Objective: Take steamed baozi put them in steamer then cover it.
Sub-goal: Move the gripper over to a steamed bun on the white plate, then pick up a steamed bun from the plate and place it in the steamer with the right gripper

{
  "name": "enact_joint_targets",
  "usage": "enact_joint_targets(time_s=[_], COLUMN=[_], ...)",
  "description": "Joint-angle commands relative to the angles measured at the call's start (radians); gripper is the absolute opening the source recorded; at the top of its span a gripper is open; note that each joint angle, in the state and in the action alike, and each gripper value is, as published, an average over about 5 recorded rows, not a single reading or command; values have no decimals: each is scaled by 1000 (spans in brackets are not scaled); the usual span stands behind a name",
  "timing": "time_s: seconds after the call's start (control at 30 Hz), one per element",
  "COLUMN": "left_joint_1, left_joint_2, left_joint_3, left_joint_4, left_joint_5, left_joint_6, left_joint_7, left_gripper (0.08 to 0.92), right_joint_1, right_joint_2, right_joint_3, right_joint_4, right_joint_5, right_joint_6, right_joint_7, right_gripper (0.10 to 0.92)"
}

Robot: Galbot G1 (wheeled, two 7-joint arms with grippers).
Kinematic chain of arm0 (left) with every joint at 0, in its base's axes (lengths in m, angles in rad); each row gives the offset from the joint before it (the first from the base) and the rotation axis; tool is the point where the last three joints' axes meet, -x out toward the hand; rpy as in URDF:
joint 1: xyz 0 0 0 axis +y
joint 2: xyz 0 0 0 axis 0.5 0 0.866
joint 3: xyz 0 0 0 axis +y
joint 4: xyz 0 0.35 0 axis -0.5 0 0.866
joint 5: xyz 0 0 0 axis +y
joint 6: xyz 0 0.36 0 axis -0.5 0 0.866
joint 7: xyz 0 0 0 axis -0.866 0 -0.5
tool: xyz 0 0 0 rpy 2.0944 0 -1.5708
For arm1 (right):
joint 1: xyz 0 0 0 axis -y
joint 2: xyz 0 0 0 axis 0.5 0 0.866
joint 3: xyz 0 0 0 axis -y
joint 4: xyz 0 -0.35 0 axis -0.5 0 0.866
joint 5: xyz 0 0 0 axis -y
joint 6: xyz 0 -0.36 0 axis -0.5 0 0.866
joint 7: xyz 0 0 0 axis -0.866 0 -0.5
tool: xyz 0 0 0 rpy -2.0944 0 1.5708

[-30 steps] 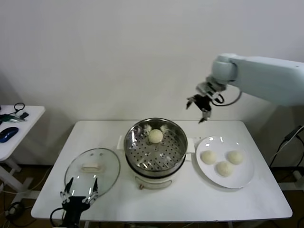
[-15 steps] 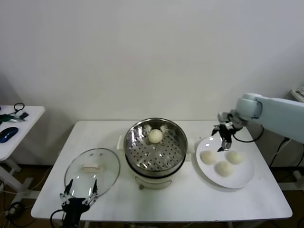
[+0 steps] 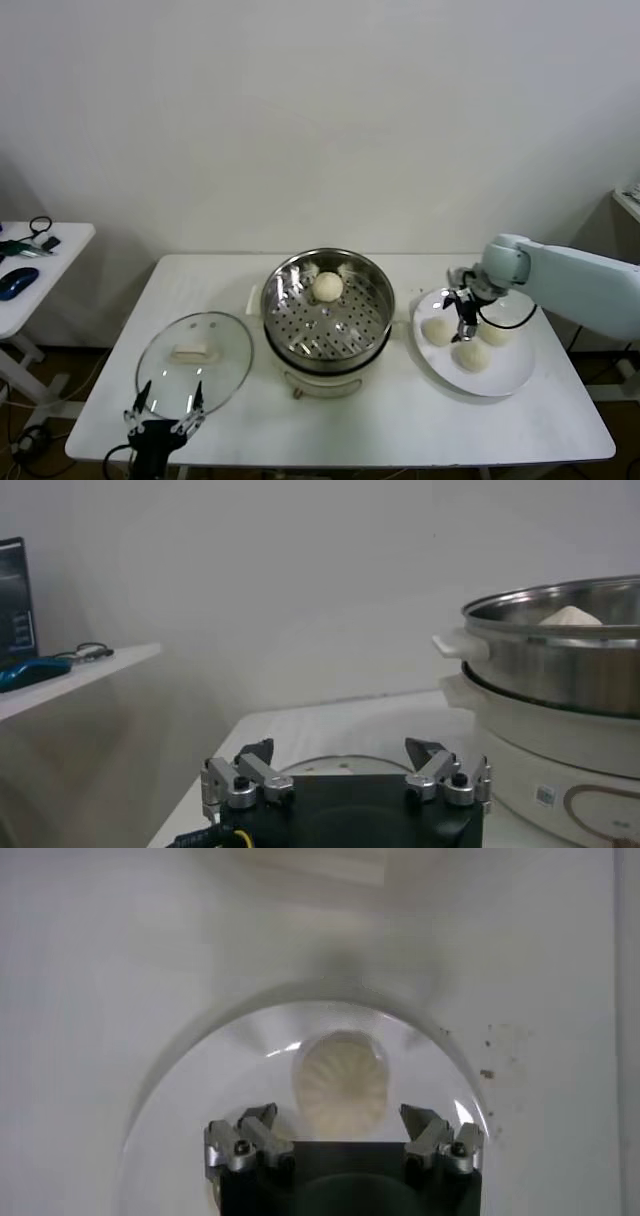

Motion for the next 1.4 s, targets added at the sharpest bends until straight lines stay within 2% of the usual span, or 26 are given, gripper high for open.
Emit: enact_joint_targets(time_s=[0.03, 0.23, 0.53, 0.77, 0.93, 1.1, 1.23, 1.4], left_joint_1=[0, 0, -2, 1, 2, 2, -1, 5], left_joint_2=[0, -2, -2, -3, -2, 6, 10, 15], left_joint_3=[0, 1, 0, 4, 12, 17, 22, 31], left_joint_4=[0, -1, -4, -10, -10, -5, -9, -14], left_joint_5=[0, 0, -1, 2, 8, 6, 6, 7], left_joint_6=[0, 0, 2, 1, -2, -8, -7, -10], left_joint_7=[0, 0, -1, -2, -1, -1, -1, -1], left_gripper=[823, 823, 823, 823, 823, 823, 823, 823], right_joint_1=[-91, -102, -100, 58, 432, 823, 922, 847], right_joint_2=[28, 40, 45, 0, -22, 22, 84, 188], right_joint_3=[66, 78, 95, 12, -232, -436, -419, -306], right_joint_4=[-51, -75, -78, -2, 111, 278, 405, 476], right_joint_5=[-42, -48, -40, 2, 138, 323, 516, 647], right_joint_6=[-20, -20, -17, 3, 34, 33, -37, -152], right_joint_7=[13, 16, 13, -11, -44, -81, -33, 78], right_gripper=[823, 790, 597, 586, 593, 594, 594, 594])
